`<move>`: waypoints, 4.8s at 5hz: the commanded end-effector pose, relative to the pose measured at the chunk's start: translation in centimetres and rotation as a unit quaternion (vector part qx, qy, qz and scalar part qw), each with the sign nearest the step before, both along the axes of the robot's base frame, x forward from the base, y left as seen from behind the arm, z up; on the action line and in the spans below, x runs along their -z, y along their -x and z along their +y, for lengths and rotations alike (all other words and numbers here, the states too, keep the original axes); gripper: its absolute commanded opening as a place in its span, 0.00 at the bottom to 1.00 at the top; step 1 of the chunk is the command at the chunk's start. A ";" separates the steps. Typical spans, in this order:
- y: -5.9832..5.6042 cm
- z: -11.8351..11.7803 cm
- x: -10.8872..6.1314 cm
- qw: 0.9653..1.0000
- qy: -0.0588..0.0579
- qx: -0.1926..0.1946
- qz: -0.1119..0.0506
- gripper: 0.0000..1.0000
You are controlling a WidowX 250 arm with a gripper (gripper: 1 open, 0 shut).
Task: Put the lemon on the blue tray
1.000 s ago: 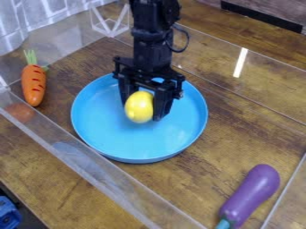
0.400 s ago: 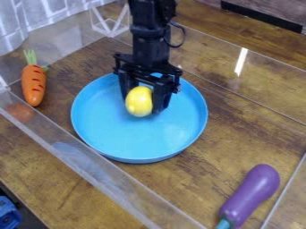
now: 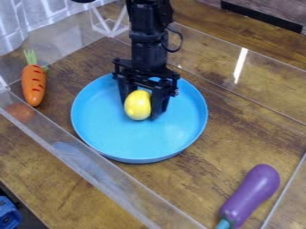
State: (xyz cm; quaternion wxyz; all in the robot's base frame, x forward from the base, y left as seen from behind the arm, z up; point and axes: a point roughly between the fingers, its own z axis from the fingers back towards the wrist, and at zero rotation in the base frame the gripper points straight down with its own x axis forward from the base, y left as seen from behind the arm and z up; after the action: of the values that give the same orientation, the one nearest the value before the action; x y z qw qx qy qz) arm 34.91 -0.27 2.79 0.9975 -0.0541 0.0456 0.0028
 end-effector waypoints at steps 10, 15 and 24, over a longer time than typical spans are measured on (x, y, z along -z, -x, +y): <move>1.0 6.5 0.6 0.997 -0.063 -0.018 0.038 1.00; 1.9 7.4 1.0 0.996 -0.072 -0.016 0.054 1.00; 2.4 6.6 0.3 0.998 -0.027 -0.001 0.060 0.00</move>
State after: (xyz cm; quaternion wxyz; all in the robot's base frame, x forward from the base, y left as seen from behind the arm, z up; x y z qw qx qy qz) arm 32.82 5.74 2.08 0.9939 -0.0222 0.1080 0.0063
